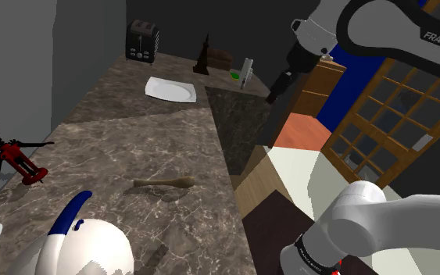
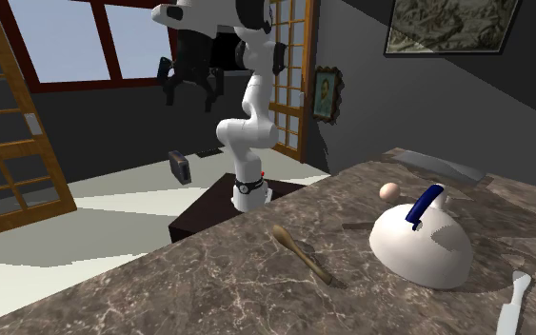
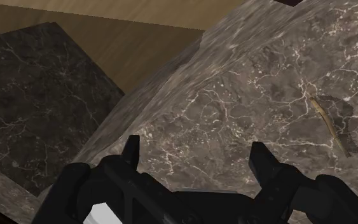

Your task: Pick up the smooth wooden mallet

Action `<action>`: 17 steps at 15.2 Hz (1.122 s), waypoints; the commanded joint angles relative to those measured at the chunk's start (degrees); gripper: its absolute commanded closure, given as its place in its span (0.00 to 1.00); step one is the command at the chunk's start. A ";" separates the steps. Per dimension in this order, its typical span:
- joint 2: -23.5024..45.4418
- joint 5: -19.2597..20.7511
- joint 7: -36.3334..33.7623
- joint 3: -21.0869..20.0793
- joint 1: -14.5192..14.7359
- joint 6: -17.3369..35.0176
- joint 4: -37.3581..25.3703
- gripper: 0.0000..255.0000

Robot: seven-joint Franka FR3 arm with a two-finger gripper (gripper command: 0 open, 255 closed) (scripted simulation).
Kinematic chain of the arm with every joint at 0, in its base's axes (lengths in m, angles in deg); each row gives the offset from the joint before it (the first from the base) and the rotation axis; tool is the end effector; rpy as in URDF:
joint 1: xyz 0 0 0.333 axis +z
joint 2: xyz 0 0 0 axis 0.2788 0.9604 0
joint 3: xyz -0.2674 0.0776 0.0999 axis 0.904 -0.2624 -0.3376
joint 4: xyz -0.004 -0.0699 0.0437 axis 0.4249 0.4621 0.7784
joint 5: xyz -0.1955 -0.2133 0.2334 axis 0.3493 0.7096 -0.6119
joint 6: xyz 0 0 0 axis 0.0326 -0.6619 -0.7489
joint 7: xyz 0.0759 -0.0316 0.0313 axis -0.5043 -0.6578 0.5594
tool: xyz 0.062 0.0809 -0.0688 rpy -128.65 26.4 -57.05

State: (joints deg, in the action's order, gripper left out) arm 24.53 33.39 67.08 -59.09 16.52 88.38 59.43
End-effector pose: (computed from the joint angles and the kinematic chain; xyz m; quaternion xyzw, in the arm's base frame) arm 0.3128 0.0179 0.6208 0.9850 0.1060 0.1193 0.0661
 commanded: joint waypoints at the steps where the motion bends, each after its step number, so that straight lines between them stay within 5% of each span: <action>1: 0.00 0.00 0.00 0.00 0.00 0.00 0.00 0.00; 17: 27.84 -1.85 2.50 -9.90 7.49 5.68 -7.89 0.00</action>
State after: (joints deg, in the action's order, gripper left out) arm 50.55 31.53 69.40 -68.37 23.59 93.99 52.33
